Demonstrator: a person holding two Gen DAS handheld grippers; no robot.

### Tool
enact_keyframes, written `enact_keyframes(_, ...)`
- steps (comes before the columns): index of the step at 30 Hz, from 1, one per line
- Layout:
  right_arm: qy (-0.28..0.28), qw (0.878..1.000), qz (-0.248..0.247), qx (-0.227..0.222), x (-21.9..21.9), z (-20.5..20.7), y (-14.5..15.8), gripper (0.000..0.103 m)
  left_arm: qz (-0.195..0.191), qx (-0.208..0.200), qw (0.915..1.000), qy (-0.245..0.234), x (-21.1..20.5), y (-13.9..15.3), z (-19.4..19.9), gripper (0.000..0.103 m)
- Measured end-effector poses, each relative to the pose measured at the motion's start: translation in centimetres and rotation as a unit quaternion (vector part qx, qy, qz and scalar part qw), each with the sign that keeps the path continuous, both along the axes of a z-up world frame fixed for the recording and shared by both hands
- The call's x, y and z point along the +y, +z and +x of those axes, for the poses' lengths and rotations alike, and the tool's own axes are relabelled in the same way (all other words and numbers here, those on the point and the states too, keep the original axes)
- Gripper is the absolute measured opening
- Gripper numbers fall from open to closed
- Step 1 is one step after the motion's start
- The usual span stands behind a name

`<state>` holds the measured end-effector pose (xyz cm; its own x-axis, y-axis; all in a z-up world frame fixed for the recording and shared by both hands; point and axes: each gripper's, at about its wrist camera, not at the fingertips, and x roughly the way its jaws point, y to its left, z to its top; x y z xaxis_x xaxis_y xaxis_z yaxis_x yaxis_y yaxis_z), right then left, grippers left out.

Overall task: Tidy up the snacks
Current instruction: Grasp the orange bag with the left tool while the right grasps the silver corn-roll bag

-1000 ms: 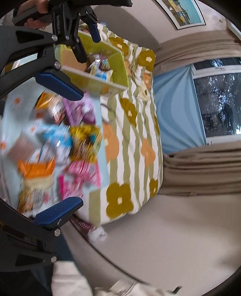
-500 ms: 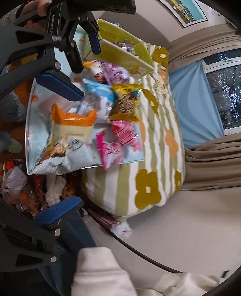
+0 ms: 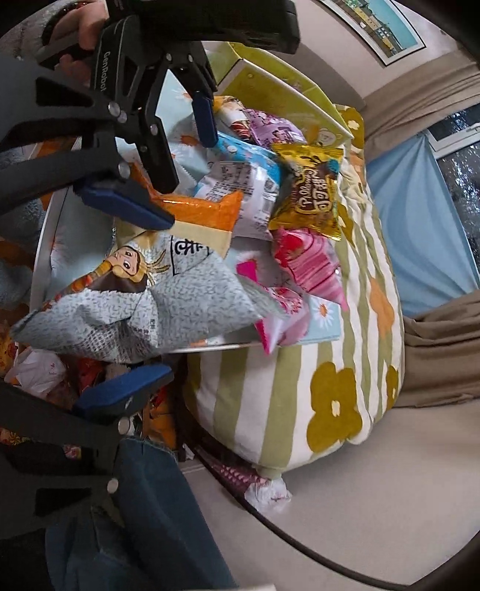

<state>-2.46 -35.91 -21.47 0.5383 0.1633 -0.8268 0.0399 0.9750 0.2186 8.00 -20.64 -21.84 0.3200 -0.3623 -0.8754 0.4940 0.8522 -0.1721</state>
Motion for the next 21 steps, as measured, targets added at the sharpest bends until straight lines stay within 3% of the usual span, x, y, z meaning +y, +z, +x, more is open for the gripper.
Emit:
enact_keyframes(8, 0.000, 1.000, 0.026, -0.006, -0.8, -0.4, 0.4, 0.044, -0.002, 0.015, 0.9998, -0.011, -1.8, -1.1, 0.1, 0.094)
enact_keyframes(19, 0.003, 1.000, 0.006, -0.019, -1.2, -1.2, 1.4, 0.040, 0.015, 0.021, 0.9994, -0.023, -4.1, -2.3, -0.1, 0.094)
enact_keyframes(21, 0.005, 1.000, 0.012, -0.017, -1.4, -1.3, 1.3, 0.040, 0.017, 0.028, 0.9992, -0.023, -4.4, -2.7, 0.1, 0.084)
